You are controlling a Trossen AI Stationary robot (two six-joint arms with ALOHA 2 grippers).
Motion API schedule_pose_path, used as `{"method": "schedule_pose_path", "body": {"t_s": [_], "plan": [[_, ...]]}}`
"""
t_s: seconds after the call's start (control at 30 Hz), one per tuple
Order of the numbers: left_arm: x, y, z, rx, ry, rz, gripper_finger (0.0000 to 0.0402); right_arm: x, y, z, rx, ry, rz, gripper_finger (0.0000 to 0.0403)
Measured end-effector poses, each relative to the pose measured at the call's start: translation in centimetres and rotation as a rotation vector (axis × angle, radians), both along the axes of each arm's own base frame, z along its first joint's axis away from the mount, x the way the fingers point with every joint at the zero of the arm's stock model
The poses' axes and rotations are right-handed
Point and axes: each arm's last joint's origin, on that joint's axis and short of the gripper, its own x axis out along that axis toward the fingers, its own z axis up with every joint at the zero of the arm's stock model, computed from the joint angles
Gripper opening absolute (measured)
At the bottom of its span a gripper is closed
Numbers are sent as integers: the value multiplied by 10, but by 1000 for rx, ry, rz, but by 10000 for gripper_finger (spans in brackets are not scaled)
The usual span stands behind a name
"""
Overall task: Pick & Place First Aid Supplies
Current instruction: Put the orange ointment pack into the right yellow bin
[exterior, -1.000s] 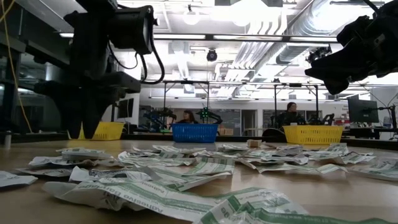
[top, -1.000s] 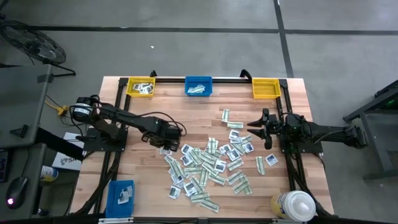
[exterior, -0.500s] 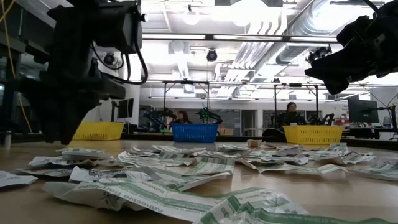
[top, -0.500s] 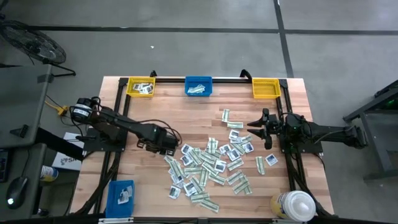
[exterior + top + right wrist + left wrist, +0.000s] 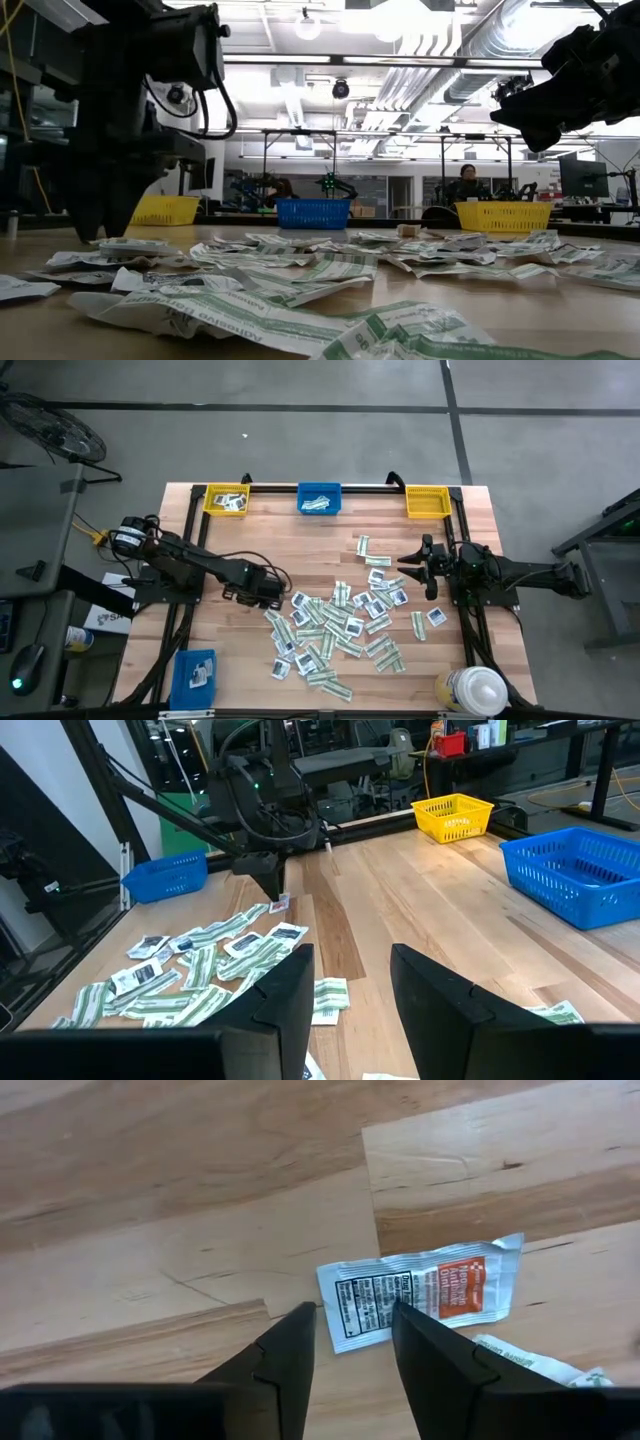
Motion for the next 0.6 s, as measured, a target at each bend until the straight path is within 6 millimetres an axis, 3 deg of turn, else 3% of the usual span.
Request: {"method": "schedule_pose_path", "body": {"t_s": [0.13,0.37,0.6], "plan": [[-3,1,-4,-1,5,1,110,0,0,0,0,0,0,129],[-6,1,-5,15,26,-1,15,0,0,0,0,0,0,129],[-5,2,-5,28,18,-35,3,0,-1,0,-90,7,-28,129]]}}
